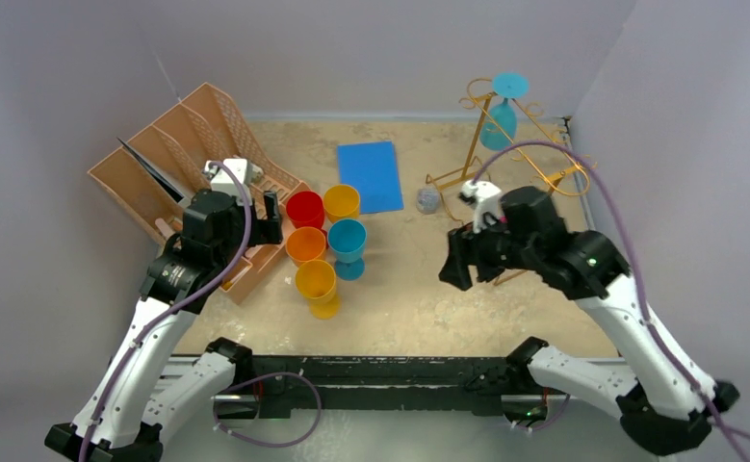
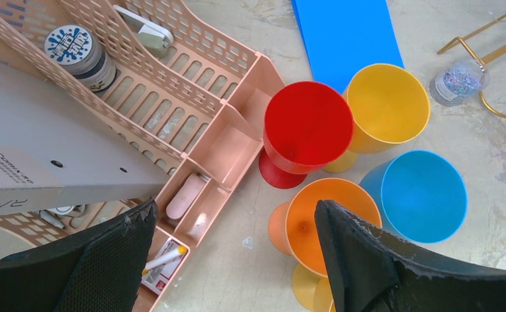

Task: Take the wine glass off the wine glass rack
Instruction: Pick up the wine glass at the center of the board.

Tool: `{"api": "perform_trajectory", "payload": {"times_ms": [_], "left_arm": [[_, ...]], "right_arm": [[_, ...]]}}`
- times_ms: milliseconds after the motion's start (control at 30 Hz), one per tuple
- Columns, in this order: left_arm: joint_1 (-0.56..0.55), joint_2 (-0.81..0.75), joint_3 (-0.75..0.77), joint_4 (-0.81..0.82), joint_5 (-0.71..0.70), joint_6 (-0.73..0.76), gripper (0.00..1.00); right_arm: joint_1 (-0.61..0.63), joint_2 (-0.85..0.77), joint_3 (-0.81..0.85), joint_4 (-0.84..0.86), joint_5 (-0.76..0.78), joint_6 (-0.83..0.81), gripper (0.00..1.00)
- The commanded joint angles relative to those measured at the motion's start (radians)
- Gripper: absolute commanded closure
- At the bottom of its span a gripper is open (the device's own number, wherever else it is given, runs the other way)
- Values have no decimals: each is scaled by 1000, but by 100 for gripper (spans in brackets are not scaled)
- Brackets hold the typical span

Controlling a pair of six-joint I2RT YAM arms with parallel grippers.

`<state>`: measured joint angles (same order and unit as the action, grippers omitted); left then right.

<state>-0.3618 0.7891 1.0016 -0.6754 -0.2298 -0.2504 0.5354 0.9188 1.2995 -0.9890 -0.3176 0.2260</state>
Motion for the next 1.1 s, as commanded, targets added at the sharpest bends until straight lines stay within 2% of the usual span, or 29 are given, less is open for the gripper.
{"api": "perform_trajectory", "payload": {"times_ms": [0, 200, 300, 467, 700, 900, 1067], "left_arm": [[7, -2, 0, 13, 6, 3, 11], [8, -8, -3, 11, -6, 7, 11], [8, -8, -2, 11, -6, 8, 11], [9, -11, -3, 11, -5, 9, 11], [9, -13, -3, 11, -5, 10, 11], [9, -17, -4, 8, -12, 11, 11], [9, -15, -4, 8, -13, 13, 11]], "right_arm": [[241, 111, -32, -45, 549, -13, 29], [415, 222, -77, 63, 994, -82, 27], [437, 280, -101, 130, 1089, -139, 27], [440, 419, -102, 134, 1192, -161, 27], [426, 574, -103, 187, 1222, -217, 29], [290, 629, -100, 198, 1169, -185, 32], [231, 635, -125, 248, 1160, -199, 35]]}}
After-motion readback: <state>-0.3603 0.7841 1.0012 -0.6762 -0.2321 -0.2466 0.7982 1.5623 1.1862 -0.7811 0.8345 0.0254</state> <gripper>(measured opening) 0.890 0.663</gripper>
